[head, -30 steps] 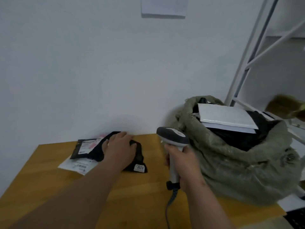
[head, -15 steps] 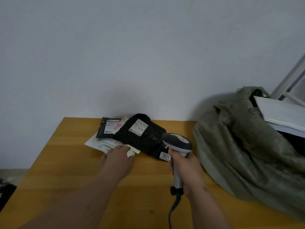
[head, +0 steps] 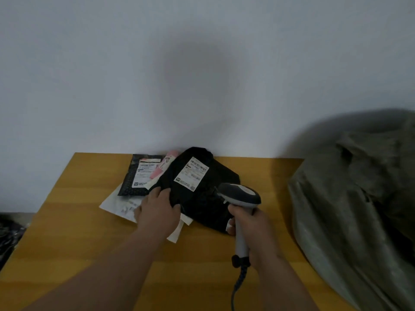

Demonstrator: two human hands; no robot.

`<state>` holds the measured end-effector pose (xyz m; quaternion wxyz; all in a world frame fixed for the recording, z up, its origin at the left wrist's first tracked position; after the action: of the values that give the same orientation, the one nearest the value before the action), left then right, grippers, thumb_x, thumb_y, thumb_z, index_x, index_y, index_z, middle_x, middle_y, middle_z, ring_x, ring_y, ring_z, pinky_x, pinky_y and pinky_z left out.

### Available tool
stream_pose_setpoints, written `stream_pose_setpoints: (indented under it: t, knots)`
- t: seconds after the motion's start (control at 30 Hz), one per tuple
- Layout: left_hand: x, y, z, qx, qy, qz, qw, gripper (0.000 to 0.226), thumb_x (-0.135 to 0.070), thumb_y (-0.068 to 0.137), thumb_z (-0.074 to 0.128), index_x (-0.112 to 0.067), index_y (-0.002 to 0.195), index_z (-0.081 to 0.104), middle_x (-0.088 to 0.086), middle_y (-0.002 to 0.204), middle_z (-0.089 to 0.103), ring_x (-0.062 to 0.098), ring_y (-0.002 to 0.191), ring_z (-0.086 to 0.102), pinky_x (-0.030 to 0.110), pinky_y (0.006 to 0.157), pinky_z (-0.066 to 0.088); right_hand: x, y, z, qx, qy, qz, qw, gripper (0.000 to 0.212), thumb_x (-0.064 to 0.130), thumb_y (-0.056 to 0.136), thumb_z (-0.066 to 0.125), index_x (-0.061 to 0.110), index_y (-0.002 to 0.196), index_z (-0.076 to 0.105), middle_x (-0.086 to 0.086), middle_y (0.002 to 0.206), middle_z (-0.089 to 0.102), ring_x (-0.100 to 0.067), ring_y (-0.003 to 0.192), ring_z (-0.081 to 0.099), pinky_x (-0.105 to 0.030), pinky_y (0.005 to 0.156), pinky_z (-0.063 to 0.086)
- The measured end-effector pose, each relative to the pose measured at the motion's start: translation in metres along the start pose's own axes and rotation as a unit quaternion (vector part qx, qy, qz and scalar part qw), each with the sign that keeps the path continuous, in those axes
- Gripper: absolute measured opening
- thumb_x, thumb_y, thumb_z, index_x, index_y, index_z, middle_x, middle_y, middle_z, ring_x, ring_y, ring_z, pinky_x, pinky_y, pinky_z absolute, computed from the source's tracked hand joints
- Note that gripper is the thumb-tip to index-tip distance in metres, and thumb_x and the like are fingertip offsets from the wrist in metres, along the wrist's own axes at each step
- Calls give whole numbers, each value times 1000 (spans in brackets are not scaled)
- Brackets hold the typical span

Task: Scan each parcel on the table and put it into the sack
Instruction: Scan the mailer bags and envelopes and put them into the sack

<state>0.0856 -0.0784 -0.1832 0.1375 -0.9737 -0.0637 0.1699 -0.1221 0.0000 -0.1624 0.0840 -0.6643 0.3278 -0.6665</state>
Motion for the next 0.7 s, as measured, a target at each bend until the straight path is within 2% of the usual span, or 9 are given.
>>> stream_pose_setpoints:
  t: [0.17, 0.33, 0.43, 0.5, 0.6, 0.7]
  knots:
    - [-8, 33, 8, -31, 16, -9, 999, 67, -43, 93, 54, -23, 151, 27, 8, 159, 18, 31, 145, 16, 50, 116, 21, -7, 38, 3, 11, 29, 33, 999, 13, 24, 90, 72, 14, 94, 66, -6, 73, 65, -23, 67, 64, -54, 83, 56]
    - [-14, 63, 17, 0, 59, -9, 998, 84, -46, 85, 66, -25, 152, 20, 9, 160, 12, 34, 146, 13, 51, 116, 21, -17, 61, 7, 16, 39, 65, 997, 15, 23, 89, 72, 11, 96, 67, -7, 72, 65, -20, 63, 63, -44, 76, 55]
    - [-11, 73, 21, 15, 82, -39, 996, 89, -49, 82, 68, -25, 151, 18, 9, 155, 24, 34, 140, 25, 52, 110, 28, -23, 68, 8, 16, 33, 79, 996, 16, 23, 90, 71, 10, 98, 67, -6, 72, 64, -18, 61, 62, -38, 68, 52]
    - [-11, 76, 22, -6, 94, -54, 994, 80, -44, 84, 67, -23, 148, 24, 9, 145, 38, 33, 132, 36, 51, 105, 32, -25, 70, 9, 9, 28, 86, 996, 14, 24, 91, 71, 11, 95, 67, -6, 73, 64, -18, 61, 62, -35, 63, 49]
    - [-8, 74, 24, -29, 39, -63, 997, 48, -26, 89, 59, -22, 133, 40, 6, 119, 59, 27, 111, 55, 44, 94, 37, -28, 70, 11, -1, 43, 93, 995, 14, 24, 90, 71, 10, 90, 67, -7, 71, 62, -18, 59, 60, -36, 65, 49]
    - [-2, 66, 32, -3, -50, -54, 997, 38, -15, 94, 51, -19, 131, 53, 9, 121, 62, 27, 105, 60, 37, 86, 44, -29, 66, 14, -5, 50, 94, 994, 14, 24, 90, 72, 10, 90, 67, -7, 71, 62, -17, 59, 59, -36, 66, 48]
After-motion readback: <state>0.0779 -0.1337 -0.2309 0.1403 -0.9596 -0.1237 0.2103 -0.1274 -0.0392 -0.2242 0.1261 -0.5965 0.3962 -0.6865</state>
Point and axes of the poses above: each hand's wrist, its own y-axis towards the middle knuckle, its own z-axis out of the palm, x = y × z, the point moved 4 cm from there along y, towards the middle knuckle
